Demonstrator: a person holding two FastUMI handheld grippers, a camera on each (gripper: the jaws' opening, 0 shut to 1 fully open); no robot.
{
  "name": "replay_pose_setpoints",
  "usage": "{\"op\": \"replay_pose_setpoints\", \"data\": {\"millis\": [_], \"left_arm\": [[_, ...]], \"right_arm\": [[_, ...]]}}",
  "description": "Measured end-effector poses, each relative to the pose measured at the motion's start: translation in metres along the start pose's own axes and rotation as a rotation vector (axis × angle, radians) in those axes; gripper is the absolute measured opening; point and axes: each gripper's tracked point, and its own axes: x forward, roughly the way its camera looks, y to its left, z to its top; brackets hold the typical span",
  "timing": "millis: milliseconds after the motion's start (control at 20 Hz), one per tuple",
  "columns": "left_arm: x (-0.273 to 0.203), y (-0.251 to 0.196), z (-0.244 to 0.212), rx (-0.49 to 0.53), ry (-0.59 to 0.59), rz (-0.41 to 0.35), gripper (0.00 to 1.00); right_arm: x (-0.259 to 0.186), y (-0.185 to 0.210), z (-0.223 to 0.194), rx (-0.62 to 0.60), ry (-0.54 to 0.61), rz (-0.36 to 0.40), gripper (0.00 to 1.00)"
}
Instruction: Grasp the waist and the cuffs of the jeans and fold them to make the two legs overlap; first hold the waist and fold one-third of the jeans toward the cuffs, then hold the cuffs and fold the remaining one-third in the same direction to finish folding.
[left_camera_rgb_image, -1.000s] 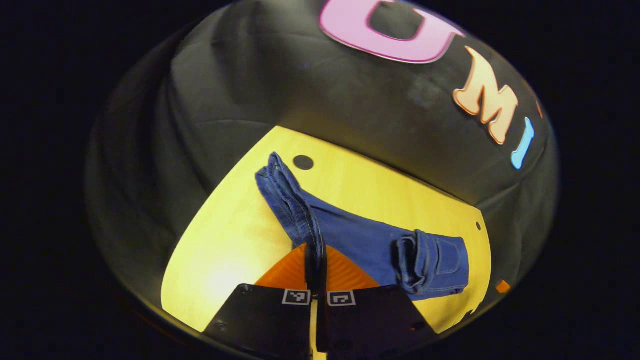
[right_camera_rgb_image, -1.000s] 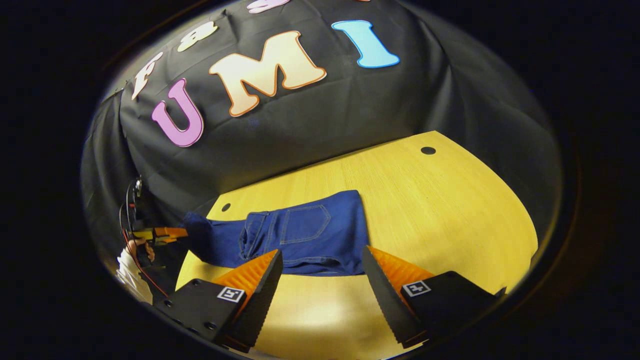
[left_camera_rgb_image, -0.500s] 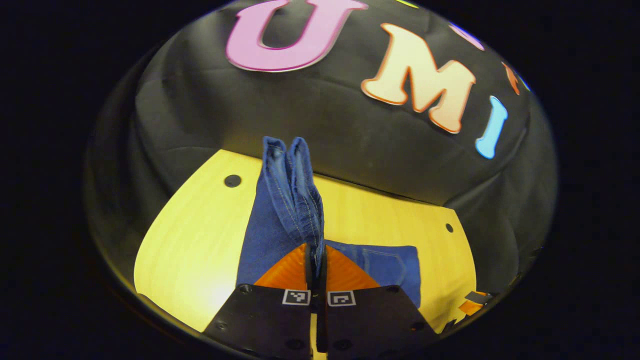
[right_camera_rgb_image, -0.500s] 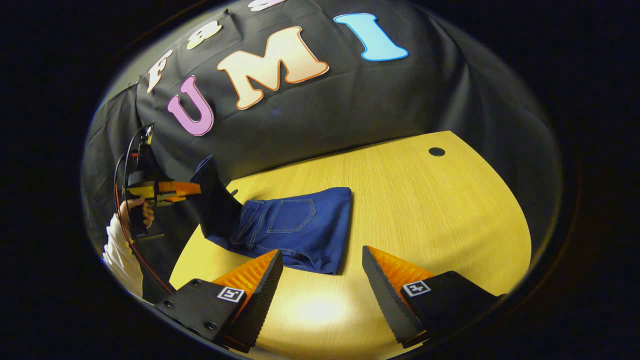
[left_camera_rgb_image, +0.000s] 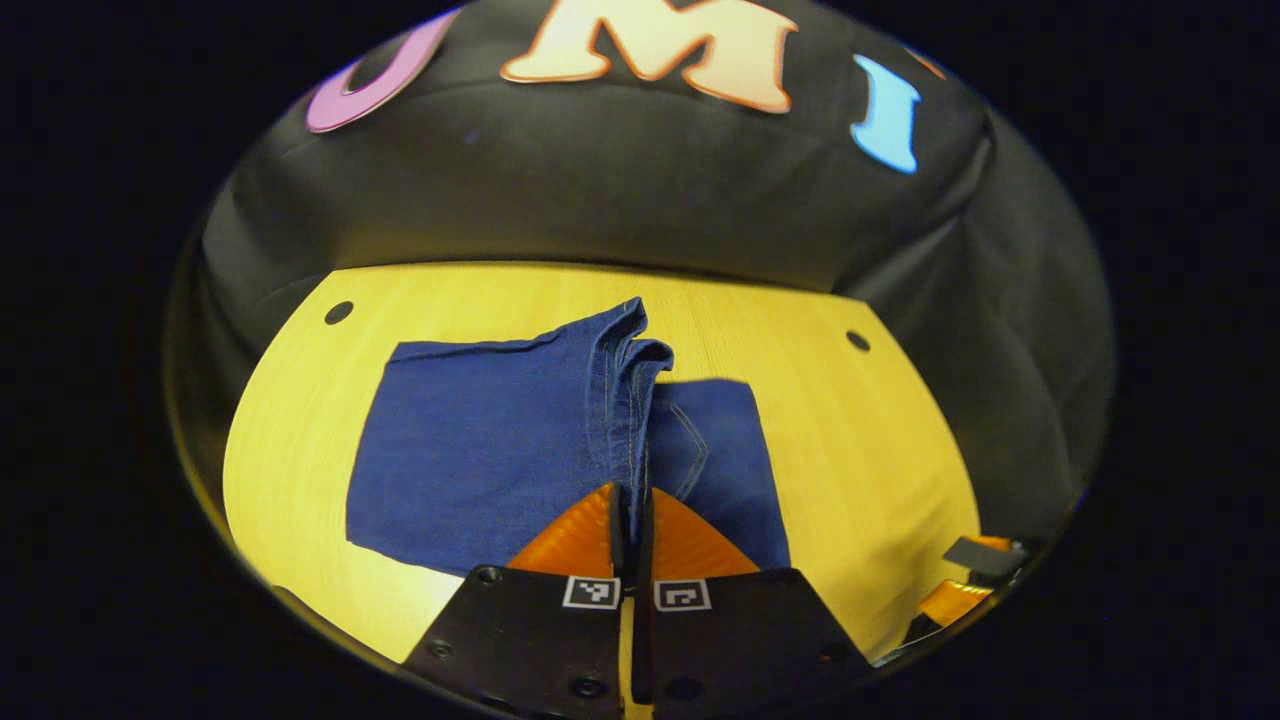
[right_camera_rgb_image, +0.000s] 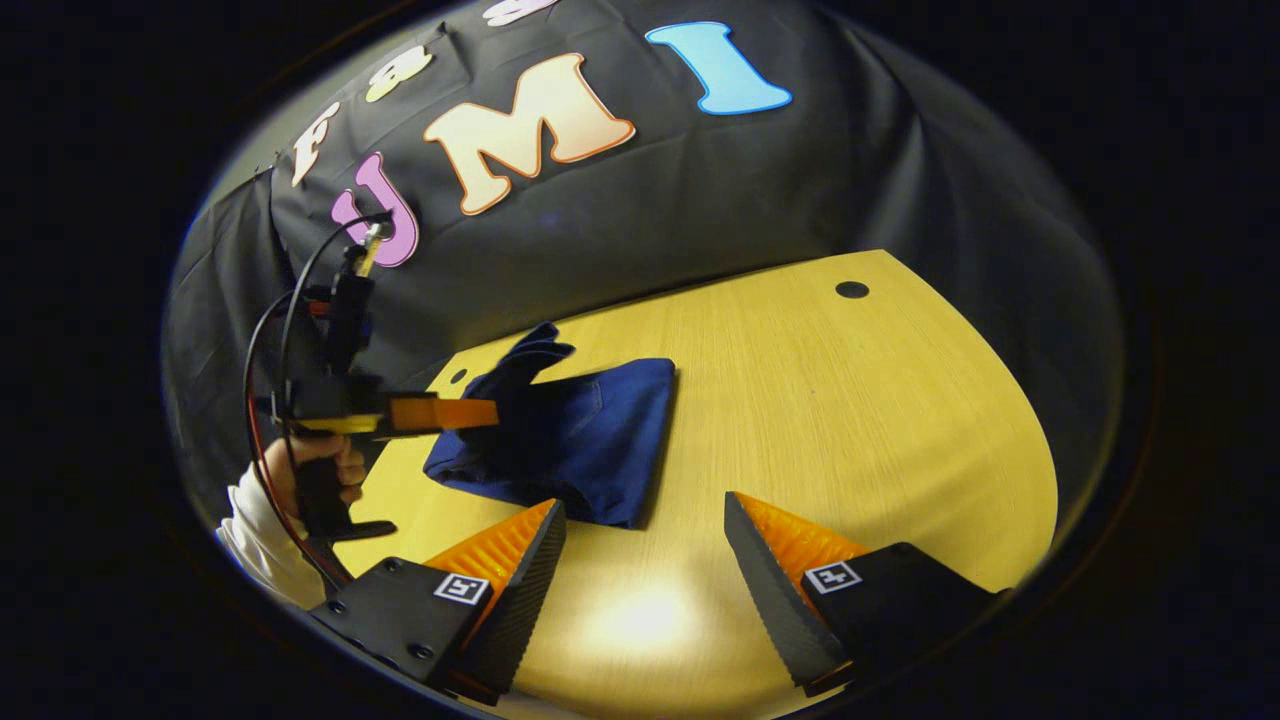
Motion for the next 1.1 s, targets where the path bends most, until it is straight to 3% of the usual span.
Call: {"op": "replay_pose_setpoints", "data": {"millis": [250, 350, 450, 550, 650, 900, 1100], "left_arm": [[0.022, -0.014, -0.033, 0.195, 0.046, 0.125, 0.00], [0.021, -0.023, -0.037, 0.213, 0.035, 0.088, 0.06], [0.007, -0.038, -0.029, 0.209, -0.003, 0.027, 0.23], [-0.017, -0.039, -0.016, 0.205, -0.074, 0.005, 0.58], [-0.050, -0.020, -0.003, 0.211, -0.142, 0.047, 0.93], [-0.117, 0.061, -0.005, 0.136, -0.209, 0.144, 0.95], [-0.149, 0.121, -0.031, 0.100, -0.182, 0.195, 0.95]], "right_arm": [[-0.006, -0.009, -0.013, -0.017, 0.022, -0.005, 0.98], [-0.007, -0.008, -0.014, -0.031, 0.022, 0.000, 0.94], [-0.006, -0.004, -0.015, -0.036, 0.024, 0.005, 0.98], [-0.008, 0.004, -0.015, -0.038, 0.019, 0.017, 0.98], [-0.011, 0.017, -0.011, -0.056, 0.003, 0.018, 0.98], [-0.018, 0.065, -0.003, -0.048, -0.062, 0.041, 0.98], [-0.031, 0.112, 0.009, -0.018, -0.106, 0.059, 0.98]]}}
